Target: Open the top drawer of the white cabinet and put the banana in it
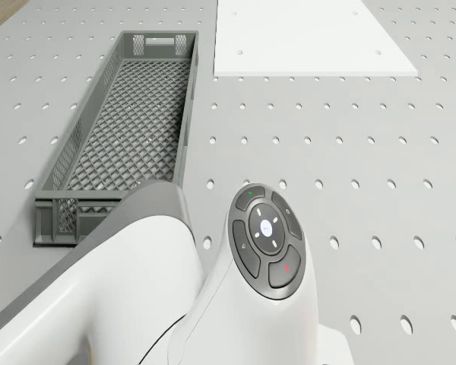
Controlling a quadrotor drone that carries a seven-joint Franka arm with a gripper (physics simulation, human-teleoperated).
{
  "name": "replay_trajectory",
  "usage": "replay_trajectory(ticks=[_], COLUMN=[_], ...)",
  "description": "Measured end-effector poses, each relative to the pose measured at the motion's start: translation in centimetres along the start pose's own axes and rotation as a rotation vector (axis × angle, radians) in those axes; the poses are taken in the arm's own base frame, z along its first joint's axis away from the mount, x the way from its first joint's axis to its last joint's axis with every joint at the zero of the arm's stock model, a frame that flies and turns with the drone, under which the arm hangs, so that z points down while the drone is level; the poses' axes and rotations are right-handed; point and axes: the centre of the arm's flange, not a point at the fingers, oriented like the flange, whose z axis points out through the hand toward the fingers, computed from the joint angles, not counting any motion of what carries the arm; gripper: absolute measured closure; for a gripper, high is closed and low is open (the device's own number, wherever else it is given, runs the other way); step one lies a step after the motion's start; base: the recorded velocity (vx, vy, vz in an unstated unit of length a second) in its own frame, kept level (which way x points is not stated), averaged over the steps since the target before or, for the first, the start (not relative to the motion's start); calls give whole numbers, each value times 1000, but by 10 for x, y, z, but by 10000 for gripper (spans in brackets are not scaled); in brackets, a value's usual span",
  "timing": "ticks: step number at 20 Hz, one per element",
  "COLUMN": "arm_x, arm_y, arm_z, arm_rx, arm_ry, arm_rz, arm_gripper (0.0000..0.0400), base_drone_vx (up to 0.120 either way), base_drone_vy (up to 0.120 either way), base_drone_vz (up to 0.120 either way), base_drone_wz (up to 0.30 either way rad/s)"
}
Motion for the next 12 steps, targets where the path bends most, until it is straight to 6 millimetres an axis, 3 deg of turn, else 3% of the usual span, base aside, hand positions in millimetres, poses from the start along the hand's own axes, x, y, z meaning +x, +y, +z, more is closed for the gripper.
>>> replay_trajectory(ticks=[12], arm_x=[16], arm_y=[-13], arm_z=[19], arm_rx=[0], arm_ry=[0], arm_rz=[0], arm_gripper=[0], base_drone_vx=[0], base_drone_vy=[0], base_drone_vz=[0], base_drone_wz=[0])
